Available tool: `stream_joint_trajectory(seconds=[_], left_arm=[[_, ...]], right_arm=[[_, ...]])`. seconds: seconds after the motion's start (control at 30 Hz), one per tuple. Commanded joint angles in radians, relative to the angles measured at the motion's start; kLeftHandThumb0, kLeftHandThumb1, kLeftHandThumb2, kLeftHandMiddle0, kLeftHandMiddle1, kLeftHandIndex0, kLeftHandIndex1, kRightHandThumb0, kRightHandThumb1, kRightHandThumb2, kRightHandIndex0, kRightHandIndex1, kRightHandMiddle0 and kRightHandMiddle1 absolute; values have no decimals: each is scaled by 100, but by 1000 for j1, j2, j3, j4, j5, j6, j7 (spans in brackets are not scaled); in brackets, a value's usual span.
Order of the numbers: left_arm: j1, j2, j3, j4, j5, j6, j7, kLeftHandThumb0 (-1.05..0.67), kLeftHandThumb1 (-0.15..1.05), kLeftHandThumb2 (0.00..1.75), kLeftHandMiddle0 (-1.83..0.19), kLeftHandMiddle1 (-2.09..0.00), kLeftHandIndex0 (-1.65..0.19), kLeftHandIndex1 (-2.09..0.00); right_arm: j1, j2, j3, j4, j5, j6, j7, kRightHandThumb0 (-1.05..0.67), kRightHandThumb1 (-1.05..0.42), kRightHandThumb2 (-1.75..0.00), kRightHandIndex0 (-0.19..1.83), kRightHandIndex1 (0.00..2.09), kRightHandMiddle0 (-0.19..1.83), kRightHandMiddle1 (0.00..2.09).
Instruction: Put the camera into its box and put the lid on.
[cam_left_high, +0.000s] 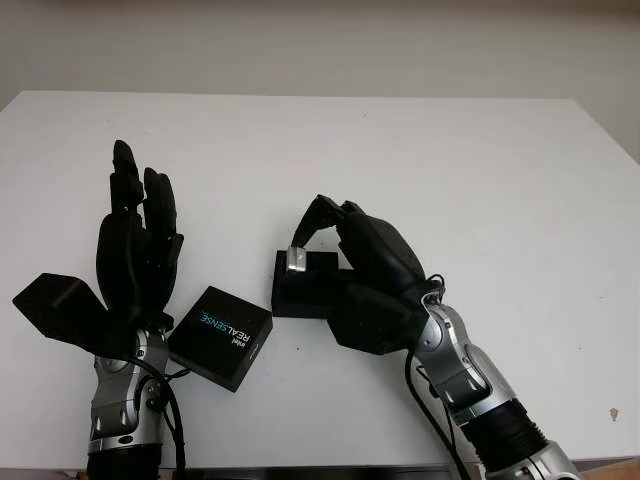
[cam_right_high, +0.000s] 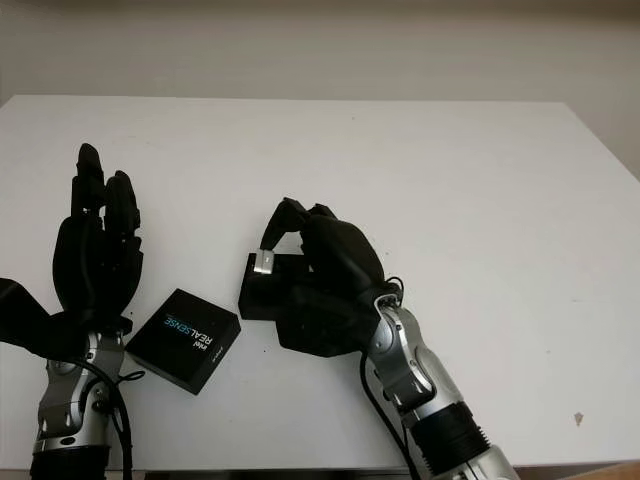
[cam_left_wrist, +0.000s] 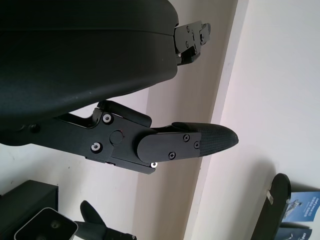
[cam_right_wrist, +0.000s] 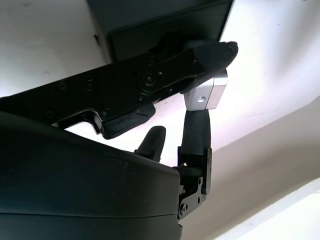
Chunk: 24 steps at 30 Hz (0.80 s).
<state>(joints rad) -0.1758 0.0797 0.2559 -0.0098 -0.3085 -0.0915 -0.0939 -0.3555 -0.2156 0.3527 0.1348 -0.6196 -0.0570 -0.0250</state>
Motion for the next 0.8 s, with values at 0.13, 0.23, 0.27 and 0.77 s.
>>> stream_joint_trajectory(seconds=[0.13,0.23,0.27,0.77], left_arm=[[6,11,3,-16,4,-5,-6,-67,105,43,19,0,19,0],[7,12,5,-15,-4,-5,-16,-66,105,43,19,0,19,0],[7,11,6,-15,-7,-5,-17,-66,105,43,19,0,19,0],[5,7,10,-18,-7,-4,-15,-66,105,42,19,0,19,0]], right_arm=[[40,-29,27,4,-46,-14,-7,-35,-101,-6,6,119,33,170],[46,-39,33,4,-65,-18,-14,-35,-101,-5,6,118,33,167],[48,-41,33,4,-68,-19,-15,-34,-101,-5,7,117,33,166],[83,-83,70,-44,-179,14,18,-41,-101,-5,9,111,35,156]])
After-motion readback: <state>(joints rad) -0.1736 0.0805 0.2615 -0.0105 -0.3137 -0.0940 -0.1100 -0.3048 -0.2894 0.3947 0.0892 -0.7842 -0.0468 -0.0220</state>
